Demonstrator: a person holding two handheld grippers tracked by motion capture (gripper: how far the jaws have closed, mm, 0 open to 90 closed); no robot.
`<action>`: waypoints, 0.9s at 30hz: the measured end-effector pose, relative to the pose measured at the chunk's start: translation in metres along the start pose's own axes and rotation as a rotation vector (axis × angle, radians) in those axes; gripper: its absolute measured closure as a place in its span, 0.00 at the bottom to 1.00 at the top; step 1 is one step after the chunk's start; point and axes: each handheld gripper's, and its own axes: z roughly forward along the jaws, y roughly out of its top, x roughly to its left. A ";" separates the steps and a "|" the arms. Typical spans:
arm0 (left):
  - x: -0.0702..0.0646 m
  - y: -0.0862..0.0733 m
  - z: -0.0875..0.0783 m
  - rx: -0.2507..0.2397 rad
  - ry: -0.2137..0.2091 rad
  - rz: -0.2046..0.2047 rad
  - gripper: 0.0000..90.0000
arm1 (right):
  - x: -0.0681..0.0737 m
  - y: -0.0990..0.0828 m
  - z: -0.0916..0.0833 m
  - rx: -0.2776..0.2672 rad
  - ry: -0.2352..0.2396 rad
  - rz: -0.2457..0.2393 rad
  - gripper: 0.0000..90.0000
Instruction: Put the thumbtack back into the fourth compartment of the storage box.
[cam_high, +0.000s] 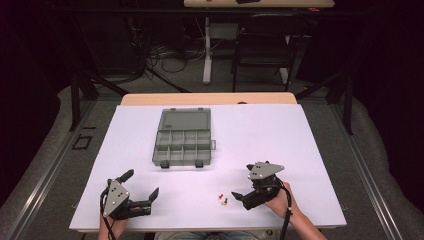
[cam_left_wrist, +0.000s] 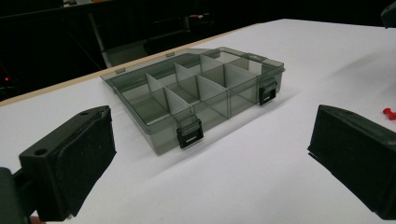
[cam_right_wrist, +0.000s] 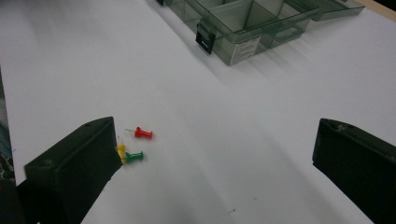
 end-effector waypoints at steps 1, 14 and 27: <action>0.000 0.000 0.000 0.000 0.000 0.001 0.00 | 0.000 0.003 0.004 0.013 0.011 -0.008 0.00; 0.000 0.000 0.000 0.006 -0.004 0.002 0.00 | 0.005 0.020 0.031 0.127 0.065 -0.067 0.00; 0.000 0.000 0.000 0.010 -0.003 0.003 0.00 | 0.013 0.031 0.054 0.216 0.139 -0.137 0.18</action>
